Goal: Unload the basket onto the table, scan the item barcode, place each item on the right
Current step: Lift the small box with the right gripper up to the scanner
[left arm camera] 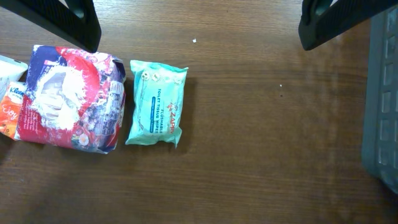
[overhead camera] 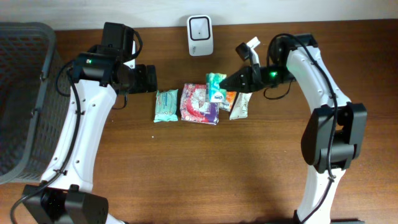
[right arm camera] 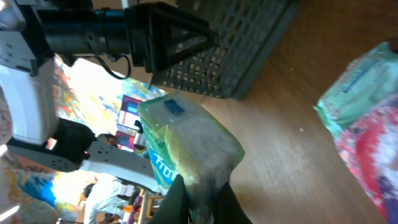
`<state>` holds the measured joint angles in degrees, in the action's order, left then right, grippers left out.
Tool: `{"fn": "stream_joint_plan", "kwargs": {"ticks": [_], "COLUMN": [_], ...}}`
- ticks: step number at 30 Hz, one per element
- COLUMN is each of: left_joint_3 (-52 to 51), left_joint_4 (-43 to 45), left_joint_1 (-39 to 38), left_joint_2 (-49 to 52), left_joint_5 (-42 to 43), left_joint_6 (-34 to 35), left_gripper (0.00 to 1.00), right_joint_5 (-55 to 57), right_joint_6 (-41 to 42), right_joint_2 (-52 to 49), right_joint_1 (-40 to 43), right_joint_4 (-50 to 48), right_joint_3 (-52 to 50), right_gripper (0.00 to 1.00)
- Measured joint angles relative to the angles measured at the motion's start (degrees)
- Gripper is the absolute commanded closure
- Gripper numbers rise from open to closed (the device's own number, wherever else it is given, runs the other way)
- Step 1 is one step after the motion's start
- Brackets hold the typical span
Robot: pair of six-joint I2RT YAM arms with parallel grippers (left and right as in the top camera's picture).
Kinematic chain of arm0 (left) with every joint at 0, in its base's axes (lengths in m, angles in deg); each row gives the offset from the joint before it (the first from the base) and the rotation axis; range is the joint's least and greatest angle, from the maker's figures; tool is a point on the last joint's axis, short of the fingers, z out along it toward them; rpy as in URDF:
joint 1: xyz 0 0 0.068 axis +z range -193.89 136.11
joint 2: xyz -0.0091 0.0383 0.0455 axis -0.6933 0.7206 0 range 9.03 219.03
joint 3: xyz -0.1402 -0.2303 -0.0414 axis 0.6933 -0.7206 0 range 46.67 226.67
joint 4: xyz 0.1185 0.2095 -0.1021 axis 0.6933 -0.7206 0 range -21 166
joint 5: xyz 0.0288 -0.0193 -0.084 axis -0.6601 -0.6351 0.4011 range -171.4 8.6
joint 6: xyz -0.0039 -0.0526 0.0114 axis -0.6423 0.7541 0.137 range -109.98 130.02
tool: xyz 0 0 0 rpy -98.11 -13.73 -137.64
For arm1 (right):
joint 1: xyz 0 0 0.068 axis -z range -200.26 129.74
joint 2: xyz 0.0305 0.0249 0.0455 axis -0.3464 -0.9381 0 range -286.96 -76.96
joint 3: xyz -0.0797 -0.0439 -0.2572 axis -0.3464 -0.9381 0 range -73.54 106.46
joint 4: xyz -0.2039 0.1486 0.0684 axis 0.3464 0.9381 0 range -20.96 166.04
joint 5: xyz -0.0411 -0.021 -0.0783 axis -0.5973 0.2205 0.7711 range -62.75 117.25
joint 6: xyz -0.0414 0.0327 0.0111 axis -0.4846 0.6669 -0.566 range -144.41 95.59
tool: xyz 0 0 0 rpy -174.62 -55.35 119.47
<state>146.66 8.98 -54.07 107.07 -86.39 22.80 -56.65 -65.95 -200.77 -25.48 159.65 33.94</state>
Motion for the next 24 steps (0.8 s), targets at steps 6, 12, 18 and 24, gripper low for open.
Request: {"fn": "stream_joint_plan", "kwargs": {"ticks": [6,12,18,24], "left_joint_3": [0.00,0.00,0.00,0.00], "left_joint_4": [0.00,-0.02,-0.02,0.00], "left_joint_1": [0.00,0.00,0.00,0.00], "left_joint_2": [0.00,0.00,0.00,0.00], "left_joint_5": [0.00,0.00,0.00,0.00], "left_joint_6": [0.02,0.02,0.00,0.02], "left_gripper": [0.01,0.01,0.01,0.01], "right_joint_5": [1.64,47.43,65.00,67.06], "right_joint_6": [0.76,23.85,32.57,37.46], "right_joint_2": [0.00,0.00,0.24,0.22], "right_joint_1": [-0.35,3.19,12.48,12.46], "right_joint_4": [-2.38,-6.25,-14.93,-20.26], "right_joint_3": [0.00,0.00,-5.92,-12.04], "right_gripper": [0.96,0.96,0.73,0.42]}}
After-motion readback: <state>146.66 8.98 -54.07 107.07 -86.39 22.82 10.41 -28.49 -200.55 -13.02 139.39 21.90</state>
